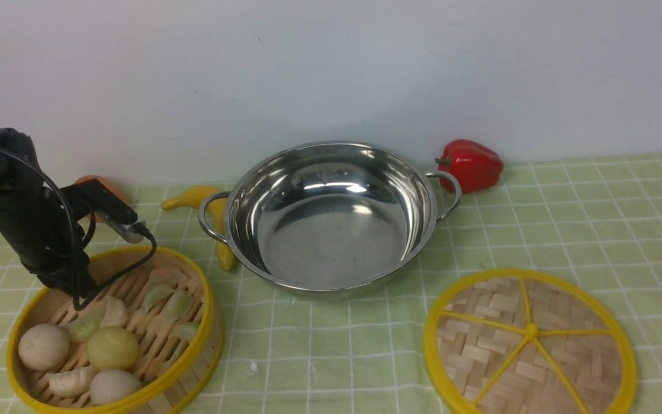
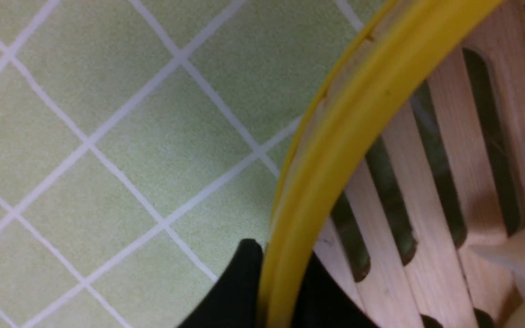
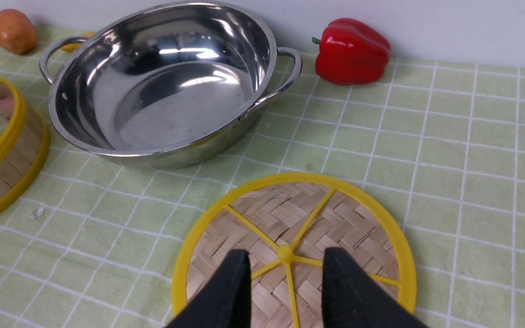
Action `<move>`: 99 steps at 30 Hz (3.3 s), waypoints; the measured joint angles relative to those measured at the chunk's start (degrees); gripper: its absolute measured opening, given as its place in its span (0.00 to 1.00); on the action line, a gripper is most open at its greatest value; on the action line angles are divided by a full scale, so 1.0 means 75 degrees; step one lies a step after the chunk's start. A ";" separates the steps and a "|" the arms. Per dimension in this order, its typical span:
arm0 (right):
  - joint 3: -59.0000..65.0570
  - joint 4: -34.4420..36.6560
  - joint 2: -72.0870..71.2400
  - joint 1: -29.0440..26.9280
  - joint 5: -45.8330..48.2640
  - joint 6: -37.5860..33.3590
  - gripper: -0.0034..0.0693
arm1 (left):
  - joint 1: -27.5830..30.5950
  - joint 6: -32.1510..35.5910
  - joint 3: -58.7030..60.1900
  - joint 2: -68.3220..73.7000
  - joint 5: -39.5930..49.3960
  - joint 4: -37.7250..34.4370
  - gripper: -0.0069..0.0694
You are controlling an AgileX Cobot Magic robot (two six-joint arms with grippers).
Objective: Place the steamer in the pot on the green tablecloth, and put the lid on the steamer.
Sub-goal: 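Grasp the rim of the steamer basket holding the buns with the left gripper, then place the bamboo steamer basket with dumplings into the steel pot with the left gripper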
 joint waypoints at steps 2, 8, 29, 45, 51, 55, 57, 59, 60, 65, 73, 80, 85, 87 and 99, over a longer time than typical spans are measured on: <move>0.0000 0.0007 0.0000 0.0000 0.0000 0.0000 0.38 | 0.0005 -0.0066 0.0000 0.0000 0.0000 -0.0073 0.14; 0.0000 0.0023 0.0000 0.0000 0.0000 0.0000 0.38 | 0.0035 -0.0113 0.0000 0.0000 -0.0038 -0.0404 0.14; 0.0000 0.0032 0.0000 0.0000 0.0055 0.0000 0.38 | 0.0143 0.0444 -0.2414 0.0134 0.2409 -0.0858 0.13; 0.0000 0.0032 0.0000 0.0006 0.0122 0.0000 0.38 | -0.0537 0.0353 -0.3345 -0.0344 0.2488 -0.0840 0.13; 0.0000 0.0032 0.0000 0.0006 0.0122 0.0000 0.38 | -0.1318 0.0255 -0.3345 -0.0344 0.2488 -0.0861 0.13; 0.0000 0.0032 0.0000 0.0006 0.0122 0.0000 0.38 | -0.1833 0.0191 -0.3345 -0.0344 0.2488 -0.0991 0.13; 0.0000 0.0032 0.0000 0.0006 0.0122 0.0000 0.38 | -0.2023 0.0060 -0.3345 -0.0344 0.2488 -0.1185 0.13; 0.0000 0.0032 0.0000 0.0006 0.0122 0.0000 0.38 | -0.2184 -0.0133 -0.3345 -0.0344 0.2443 -0.1429 0.13; 0.0000 0.0032 0.0000 0.0006 0.0122 0.0000 0.38 | -0.2244 -0.0241 -0.3355 -0.0344 0.2403 -0.1555 0.13; 0.0000 0.0032 0.0000 0.0006 0.0122 0.0030 0.38 | -0.2356 -0.1015 -0.3709 -0.0337 0.2208 -0.2114 0.13; 0.0000 0.0032 0.0000 0.0006 0.0122 0.0038 0.38 | -0.2356 -0.3457 -0.4788 -0.0337 0.1961 -0.2468 0.13; 0.0000 0.0055 0.0000 0.0006 0.0122 0.0093 0.38 | -0.2356 -0.5062 -0.4927 -0.0303 0.1996 -0.2475 0.13; 0.0000 0.0055 0.0000 0.0006 0.0122 0.0160 0.38 | -0.2365 -0.6097 -0.4927 -0.0148 0.2247 -0.2007 0.13; 0.0000 0.0064 0.0000 0.0006 0.0122 0.0170 0.38 | -0.2365 -0.6499 -0.4927 -0.0028 0.2324 -0.1759 0.13; 0.0000 0.0161 0.0000 0.0006 0.0122 0.0178 0.38 | -0.2660 -0.7121 -0.4927 0.0824 0.2391 -0.1502 0.13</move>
